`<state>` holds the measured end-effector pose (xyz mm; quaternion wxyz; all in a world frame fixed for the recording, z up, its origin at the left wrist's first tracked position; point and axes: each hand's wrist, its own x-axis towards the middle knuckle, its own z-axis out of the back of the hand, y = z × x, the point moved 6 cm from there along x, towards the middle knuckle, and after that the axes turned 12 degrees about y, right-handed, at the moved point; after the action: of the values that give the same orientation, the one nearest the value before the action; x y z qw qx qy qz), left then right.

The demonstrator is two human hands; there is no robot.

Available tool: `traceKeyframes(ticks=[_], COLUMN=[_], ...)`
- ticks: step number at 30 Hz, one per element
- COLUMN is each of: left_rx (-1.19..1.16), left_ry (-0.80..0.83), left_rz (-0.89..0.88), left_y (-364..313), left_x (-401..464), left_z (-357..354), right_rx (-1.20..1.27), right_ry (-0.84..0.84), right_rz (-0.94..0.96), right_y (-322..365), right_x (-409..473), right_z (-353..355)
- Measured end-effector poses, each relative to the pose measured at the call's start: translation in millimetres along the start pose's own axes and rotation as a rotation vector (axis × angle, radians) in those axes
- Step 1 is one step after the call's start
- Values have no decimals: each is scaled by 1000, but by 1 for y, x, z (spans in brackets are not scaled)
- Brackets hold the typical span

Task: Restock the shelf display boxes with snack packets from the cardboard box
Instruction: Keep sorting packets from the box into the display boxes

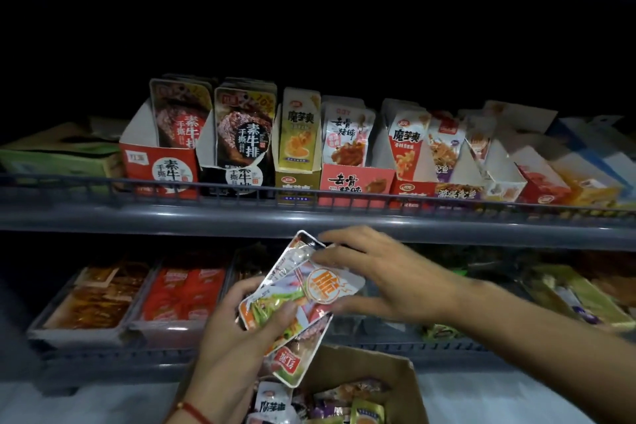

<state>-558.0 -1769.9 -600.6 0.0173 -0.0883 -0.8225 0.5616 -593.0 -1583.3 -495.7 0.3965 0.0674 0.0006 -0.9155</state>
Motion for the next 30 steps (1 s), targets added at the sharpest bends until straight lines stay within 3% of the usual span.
traceKeyframes(ticks=[3,7,10,13,16,23,27,30], left_rx=[12,52,125,187,226,210,345,520], left_ry=[2,0,34,86,185,352,347,274], left_rz=[-21,-62,-74,-51,-44,-49,-66,-110], left_y=[-7,-15,-18,-18,-26,-48,-58,-70], left_x=[-6,-10,-14,-15,-6,32,46,52], left_z=[0,0,-7,-15,-39,-127,-154,-156], right_rx=[229,785,1104,1319,1277,1213,997,609], right_ry=[-146,-260,-262,-185,-192,-410,-654,-823], right_rz=[-102,-360,-522,-557,-517,-515,-596,-645], right_y=[1,-6,-18,-22,-37,-99,-147,-184], right_x=[3,2,0,-10,-31,-95,-141,-181], right_z=[-4,-21,-40,-46,-37,6,48,100])
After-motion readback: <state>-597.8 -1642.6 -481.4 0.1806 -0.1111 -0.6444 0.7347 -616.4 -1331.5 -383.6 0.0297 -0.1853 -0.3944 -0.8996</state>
